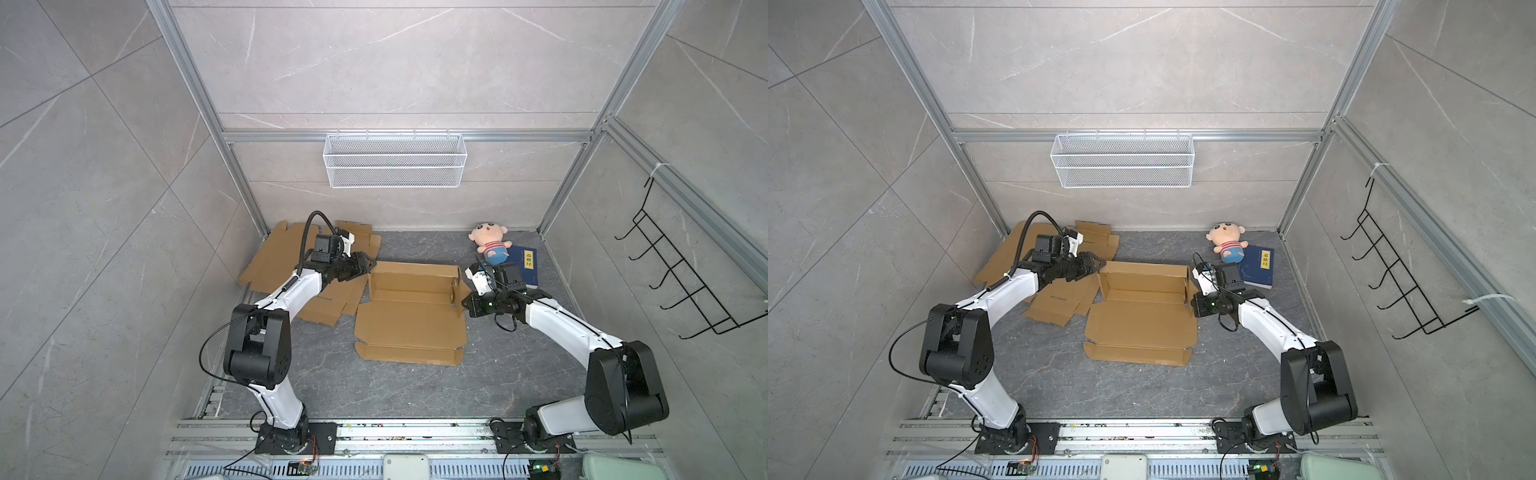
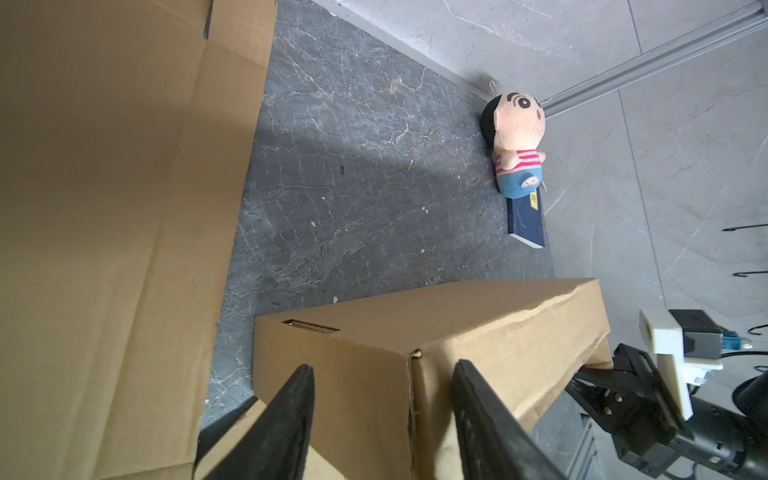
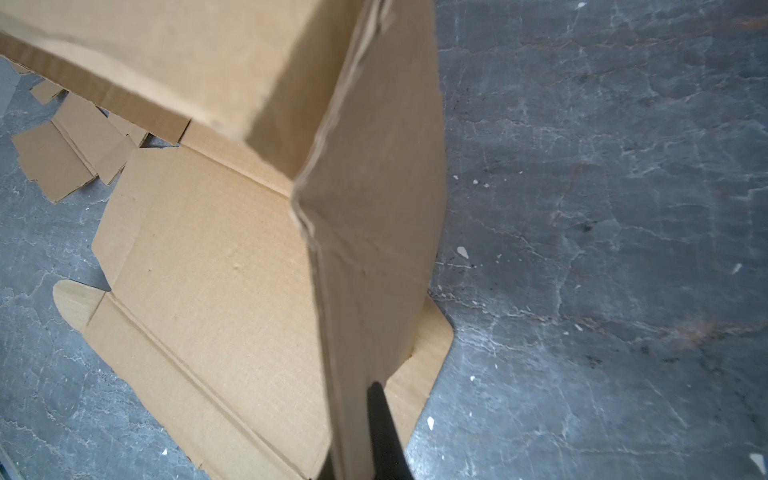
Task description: Fold the paper box
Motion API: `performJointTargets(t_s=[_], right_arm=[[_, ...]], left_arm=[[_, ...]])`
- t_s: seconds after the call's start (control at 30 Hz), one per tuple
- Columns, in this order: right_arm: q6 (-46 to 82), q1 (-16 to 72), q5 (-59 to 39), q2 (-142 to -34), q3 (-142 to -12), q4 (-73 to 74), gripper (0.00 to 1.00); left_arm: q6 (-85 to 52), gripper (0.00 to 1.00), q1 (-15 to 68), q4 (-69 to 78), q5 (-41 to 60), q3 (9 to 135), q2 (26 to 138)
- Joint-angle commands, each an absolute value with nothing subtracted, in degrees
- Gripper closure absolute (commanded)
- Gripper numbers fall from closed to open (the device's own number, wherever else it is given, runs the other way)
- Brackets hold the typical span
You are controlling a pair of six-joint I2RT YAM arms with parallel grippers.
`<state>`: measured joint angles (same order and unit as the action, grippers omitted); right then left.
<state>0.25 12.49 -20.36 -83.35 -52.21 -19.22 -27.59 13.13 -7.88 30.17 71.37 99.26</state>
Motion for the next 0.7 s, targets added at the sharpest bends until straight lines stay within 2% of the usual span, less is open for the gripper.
performJointTargets(t_s=[0.0, 0.13, 0.33, 0.43, 0.67], right_arm=[[0.4, 13.0, -19.0, -85.5, -52.1, -25.3, 0.98], [0.9, 12.9, -19.9, -85.5, -52.5, -25.3, 0.91], [1.5, 12.6, -23.1, -83.5, -54.3, -25.6, 0.64], [1.6, 11.3, -25.6, -81.9, -55.5, -26.5, 0.56], [5.3, 6.2, -35.0, -78.8, -58.1, -24.9, 0.42]], left_arm=[[-26.8, 0.52, 13.1, -7.8, 31.1, 70.5, 99.4], [-26.9, 0.54, 13.1, -7.5, 30.9, 69.4, 99.3], [-26.9, 0.54, 13.0, -7.4, 31.0, 69.6, 99.6], [-26.7, 0.54, 13.1, -7.5, 30.9, 69.6, 99.6], [-26.6, 0.54, 13.0, -7.4, 30.9, 69.7, 99.9]])
